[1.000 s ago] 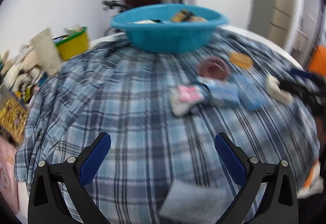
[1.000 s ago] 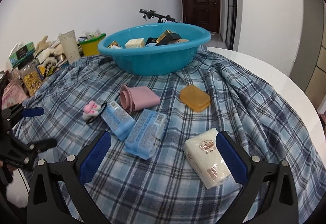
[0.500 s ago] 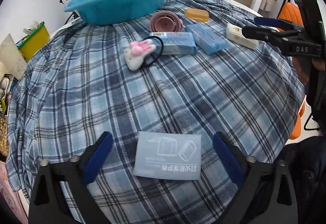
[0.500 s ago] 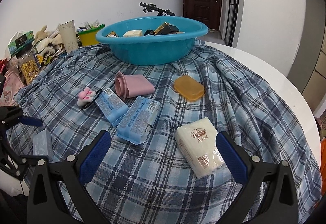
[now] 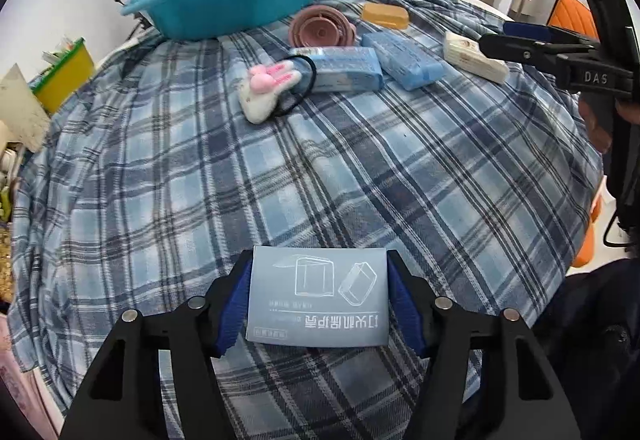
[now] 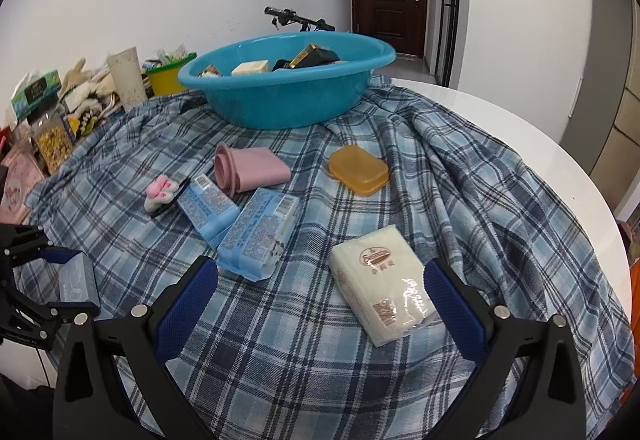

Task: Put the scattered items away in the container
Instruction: 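Grasp the white tissue pack with the right tool while the left tool grasps the grey-blue box, then lift the white tissue pack with the right tool while the left tool lifts the grey-blue box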

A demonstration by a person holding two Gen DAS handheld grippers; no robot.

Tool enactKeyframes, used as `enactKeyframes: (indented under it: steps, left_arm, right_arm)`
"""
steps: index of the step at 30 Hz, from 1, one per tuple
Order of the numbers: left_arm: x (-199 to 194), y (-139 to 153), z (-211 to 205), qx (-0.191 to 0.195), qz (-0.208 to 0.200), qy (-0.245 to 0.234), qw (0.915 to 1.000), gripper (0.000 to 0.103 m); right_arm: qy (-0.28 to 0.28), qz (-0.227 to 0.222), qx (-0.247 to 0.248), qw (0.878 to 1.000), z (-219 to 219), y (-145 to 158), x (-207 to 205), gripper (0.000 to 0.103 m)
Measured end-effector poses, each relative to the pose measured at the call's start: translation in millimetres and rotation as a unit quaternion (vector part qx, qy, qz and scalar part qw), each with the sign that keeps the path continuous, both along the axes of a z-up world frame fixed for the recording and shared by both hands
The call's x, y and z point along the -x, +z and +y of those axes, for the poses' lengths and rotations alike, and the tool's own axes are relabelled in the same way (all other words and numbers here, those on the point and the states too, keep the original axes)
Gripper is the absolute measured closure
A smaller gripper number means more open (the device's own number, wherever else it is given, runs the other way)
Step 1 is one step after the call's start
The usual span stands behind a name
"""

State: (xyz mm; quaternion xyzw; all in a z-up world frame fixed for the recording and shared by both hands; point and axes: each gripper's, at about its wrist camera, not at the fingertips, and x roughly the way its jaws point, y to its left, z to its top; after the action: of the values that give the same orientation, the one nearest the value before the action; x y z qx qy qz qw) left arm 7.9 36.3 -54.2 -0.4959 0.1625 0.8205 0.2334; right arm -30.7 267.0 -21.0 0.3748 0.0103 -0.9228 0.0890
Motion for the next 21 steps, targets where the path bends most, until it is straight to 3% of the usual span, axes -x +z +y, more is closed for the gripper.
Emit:
enactKeyframes:
  steps: [10,13,18,21]
  left_arm:
    - [3.2,10.8,-2.1,-0.015,0.019,0.021,0.9995,0.037]
    - [9.6,14.4,-5.4,-0.025,0.027,0.037,0.9986,0.037]
    - [19.2,18.5,-6.0,-0.044,0.038,0.056,0.9967,0.037]
    - [21.1,17.7,-2.2,-0.052,0.037,0.057,0.9963,0.037]
  right_arm:
    - [0.031,-0.002,-0.011,0.999,17.6,7.1,11.9,0.001]
    - [0.068,-0.017,0.016,0.997,23.7,3.7,20.2,0.019]
    - [0.093,-0.033,0.006,0.995,30.0,-5.0,33.1,0.042]
    - [0.105,-0.057,-0.006,0.993,30.8,-14.8,39.2,0.047]
